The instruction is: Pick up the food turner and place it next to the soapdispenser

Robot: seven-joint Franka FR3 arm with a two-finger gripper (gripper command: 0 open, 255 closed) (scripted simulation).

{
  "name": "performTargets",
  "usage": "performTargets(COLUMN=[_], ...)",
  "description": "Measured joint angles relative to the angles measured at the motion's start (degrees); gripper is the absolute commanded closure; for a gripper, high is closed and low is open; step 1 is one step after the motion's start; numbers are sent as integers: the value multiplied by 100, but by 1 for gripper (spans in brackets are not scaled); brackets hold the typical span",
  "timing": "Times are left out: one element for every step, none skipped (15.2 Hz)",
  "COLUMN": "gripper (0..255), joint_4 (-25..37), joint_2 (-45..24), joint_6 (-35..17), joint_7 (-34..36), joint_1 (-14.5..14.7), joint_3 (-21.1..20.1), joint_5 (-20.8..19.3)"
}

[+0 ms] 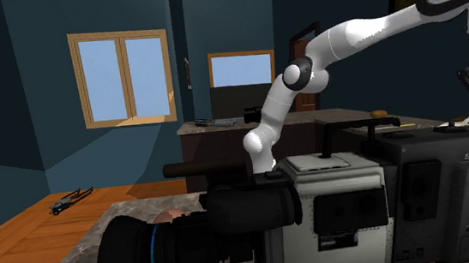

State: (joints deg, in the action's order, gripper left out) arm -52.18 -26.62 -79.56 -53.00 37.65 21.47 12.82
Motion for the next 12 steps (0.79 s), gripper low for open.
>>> performTargets(gripper=[255, 255, 255, 255, 255, 255, 255, 255, 255, 255, 255, 255], joint_4=[-223, -377, -578, -775, -953, -1091, -1288, -1403, -1526, -1633, -1780, -1880], joint_2=[86, 144, 219, 290, 352, 393, 464, 490, 522, 542, 586, 596], joint_6=[-139, -236, -363, -489, -606, -703, -831, -921, -1011, -1099, -1203, -1294], joint_7=[2, -1, -2, -8, -14, -28, -21, -32, -40, -47, -46, -40], joint_1=[56, 90, 135, 174, 207, 223, 266, 279, 294, 306, 332, 352], joint_3=[6, 10, 14, 18, 21, 25, 25, 26, 28, 29, 28, 23], joint_5=[-34, -56, -84, -111, -134, -148, -176, -185, -196, -203, -219, -225])
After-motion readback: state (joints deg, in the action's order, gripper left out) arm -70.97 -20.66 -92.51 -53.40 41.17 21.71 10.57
